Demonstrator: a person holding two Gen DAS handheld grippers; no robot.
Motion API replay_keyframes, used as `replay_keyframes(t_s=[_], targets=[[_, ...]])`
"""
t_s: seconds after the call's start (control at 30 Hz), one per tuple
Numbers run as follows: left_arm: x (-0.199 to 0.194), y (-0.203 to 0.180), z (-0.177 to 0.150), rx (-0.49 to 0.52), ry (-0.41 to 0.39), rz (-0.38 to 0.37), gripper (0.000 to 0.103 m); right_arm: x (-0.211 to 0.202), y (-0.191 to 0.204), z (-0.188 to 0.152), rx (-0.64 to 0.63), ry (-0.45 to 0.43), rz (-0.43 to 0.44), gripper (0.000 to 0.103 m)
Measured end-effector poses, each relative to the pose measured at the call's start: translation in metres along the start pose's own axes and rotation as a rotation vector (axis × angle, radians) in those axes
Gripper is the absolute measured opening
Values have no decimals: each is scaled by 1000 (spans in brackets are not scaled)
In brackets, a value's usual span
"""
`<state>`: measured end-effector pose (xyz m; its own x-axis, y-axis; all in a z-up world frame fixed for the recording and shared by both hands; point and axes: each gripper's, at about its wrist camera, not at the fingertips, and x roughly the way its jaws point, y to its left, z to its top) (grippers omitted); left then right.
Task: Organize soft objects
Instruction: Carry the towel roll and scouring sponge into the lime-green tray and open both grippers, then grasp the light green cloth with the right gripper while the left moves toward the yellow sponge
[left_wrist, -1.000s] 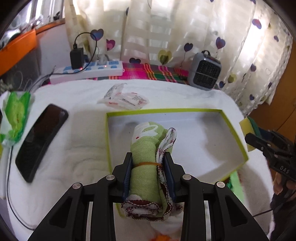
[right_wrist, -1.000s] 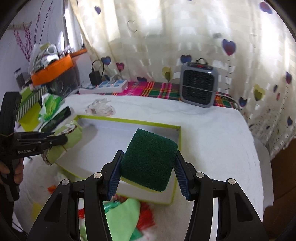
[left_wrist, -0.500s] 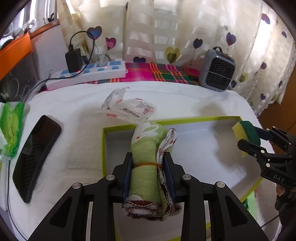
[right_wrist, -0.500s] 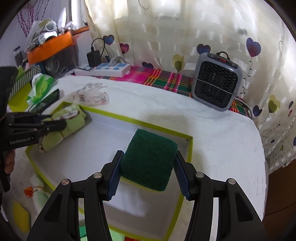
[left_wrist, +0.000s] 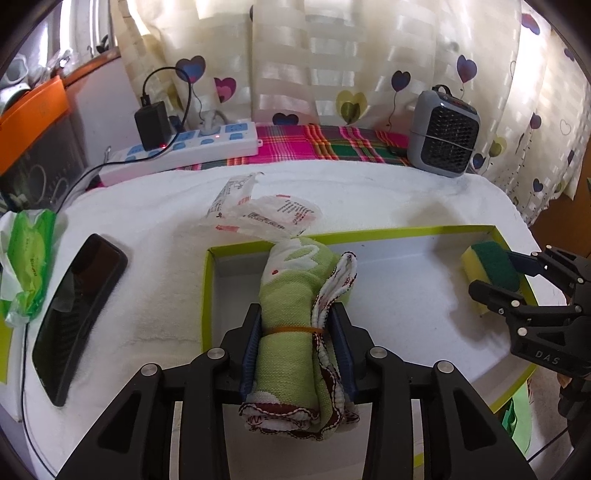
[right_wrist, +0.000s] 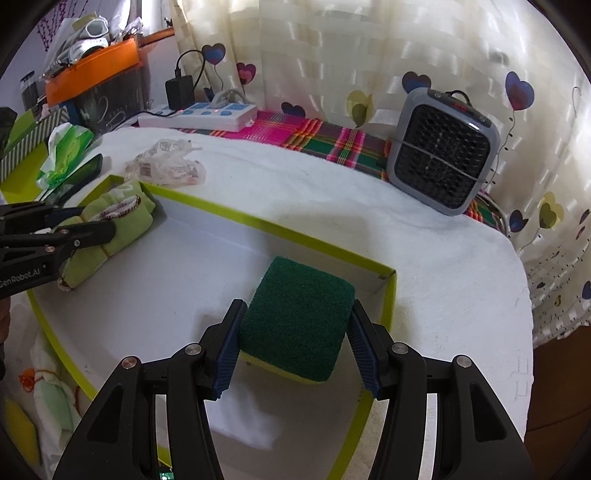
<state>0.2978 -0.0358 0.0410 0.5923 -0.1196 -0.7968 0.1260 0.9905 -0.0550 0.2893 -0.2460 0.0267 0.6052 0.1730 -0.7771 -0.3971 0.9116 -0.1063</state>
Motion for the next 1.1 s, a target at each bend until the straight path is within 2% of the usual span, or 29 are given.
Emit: replay_keyframes(t_s=[0.23, 0.4, 0.63, 1.1], targets=[[6, -1, 0, -4, 20, -12, 46, 5, -2, -1, 9, 4, -20, 57], [7, 0, -1, 1, 23, -11, 49, 6, 0, -1, 6, 1, -17, 59], [-1, 0, 0, -5, -5, -24, 54, 2, 0, -2, 20, -26, -7, 68], [-43, 1, -9, -12, -70, -76, 55, -36, 1, -9, 81, -118, 26, 72]])
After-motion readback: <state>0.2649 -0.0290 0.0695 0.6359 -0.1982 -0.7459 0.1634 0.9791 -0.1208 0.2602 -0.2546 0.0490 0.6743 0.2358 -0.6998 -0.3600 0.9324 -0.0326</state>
